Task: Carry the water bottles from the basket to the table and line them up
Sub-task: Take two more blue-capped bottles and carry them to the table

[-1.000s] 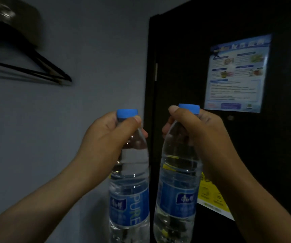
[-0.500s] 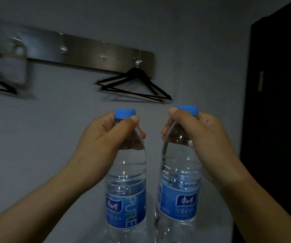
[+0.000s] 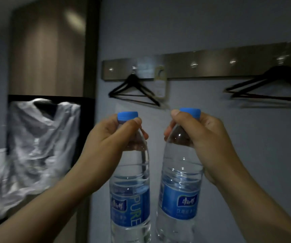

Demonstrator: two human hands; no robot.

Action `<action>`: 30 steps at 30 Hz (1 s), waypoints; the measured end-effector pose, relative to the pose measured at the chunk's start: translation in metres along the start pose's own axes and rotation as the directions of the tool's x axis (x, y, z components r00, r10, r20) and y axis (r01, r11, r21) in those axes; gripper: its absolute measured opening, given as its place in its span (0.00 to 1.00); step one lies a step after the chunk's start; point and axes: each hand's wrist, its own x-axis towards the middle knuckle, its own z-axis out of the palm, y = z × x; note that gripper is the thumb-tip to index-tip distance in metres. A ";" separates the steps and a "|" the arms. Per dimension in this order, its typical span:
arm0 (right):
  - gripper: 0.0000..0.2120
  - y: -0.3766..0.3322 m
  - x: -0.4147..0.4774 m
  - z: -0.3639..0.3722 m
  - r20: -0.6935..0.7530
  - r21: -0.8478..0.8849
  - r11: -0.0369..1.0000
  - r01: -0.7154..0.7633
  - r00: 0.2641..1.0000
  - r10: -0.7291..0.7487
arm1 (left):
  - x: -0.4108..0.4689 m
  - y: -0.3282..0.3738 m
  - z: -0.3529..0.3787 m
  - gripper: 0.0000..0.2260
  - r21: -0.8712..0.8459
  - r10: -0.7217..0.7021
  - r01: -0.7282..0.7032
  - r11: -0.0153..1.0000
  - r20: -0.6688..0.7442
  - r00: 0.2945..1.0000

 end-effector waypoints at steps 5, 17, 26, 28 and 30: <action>0.14 0.025 0.013 0.090 0.126 0.134 0.990 -0.039 0.992 0.022 | -0.011 0.004 -0.086 0.17 0.122 -0.018 0.035 0.992 -0.142 0.990; 0.13 0.101 0.055 0.258 0.404 0.389 0.912 -0.130 0.914 -0.042 | -0.013 -0.022 -0.227 0.16 0.368 0.047 0.117 0.922 -0.407 0.912; 0.16 0.170 0.118 0.359 0.500 0.498 0.857 -0.135 0.852 -0.157 | 0.025 -0.065 -0.299 0.19 0.537 0.126 0.181 0.824 -0.484 0.866; 0.16 0.184 0.127 0.383 0.525 0.518 0.840 -0.162 0.835 -0.163 | 0.030 -0.074 -0.316 0.18 0.560 0.140 0.208 0.802 -0.515 0.846; 0.16 0.196 0.133 0.406 0.547 0.527 0.833 -0.171 0.818 -0.178 | 0.033 -0.082 -0.335 0.18 0.585 0.148 0.247 0.773 -0.544 0.826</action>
